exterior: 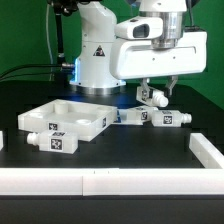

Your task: Assemble one leg

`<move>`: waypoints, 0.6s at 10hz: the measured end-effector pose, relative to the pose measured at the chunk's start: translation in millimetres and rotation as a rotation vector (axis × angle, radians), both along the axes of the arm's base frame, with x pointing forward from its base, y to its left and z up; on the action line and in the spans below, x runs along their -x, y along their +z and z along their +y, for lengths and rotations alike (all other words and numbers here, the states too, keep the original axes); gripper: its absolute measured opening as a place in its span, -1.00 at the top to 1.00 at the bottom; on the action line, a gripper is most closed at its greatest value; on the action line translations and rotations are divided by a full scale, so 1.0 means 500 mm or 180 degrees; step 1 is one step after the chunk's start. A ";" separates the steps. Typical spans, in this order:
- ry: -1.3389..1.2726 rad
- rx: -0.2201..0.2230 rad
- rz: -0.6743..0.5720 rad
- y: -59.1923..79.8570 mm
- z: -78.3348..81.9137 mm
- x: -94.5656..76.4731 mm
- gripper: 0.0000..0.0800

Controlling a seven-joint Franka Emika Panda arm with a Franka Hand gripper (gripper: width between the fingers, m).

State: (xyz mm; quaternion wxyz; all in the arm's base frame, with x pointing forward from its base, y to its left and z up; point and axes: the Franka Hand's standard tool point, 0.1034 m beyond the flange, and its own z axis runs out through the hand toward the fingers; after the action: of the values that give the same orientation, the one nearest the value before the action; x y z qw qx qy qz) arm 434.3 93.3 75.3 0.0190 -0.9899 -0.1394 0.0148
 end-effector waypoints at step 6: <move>-0.0511 -0.0035 0.0034 -0.022 0.200 0.010 0.29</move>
Offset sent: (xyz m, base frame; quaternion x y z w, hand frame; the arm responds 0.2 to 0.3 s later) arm 0.0045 0.0884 0.0009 -0.0175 0.0143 0.0944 0.9953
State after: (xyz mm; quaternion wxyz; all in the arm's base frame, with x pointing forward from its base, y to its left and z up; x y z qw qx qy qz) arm 429.5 193.1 64.3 0.0264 -0.9977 -0.0596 0.0178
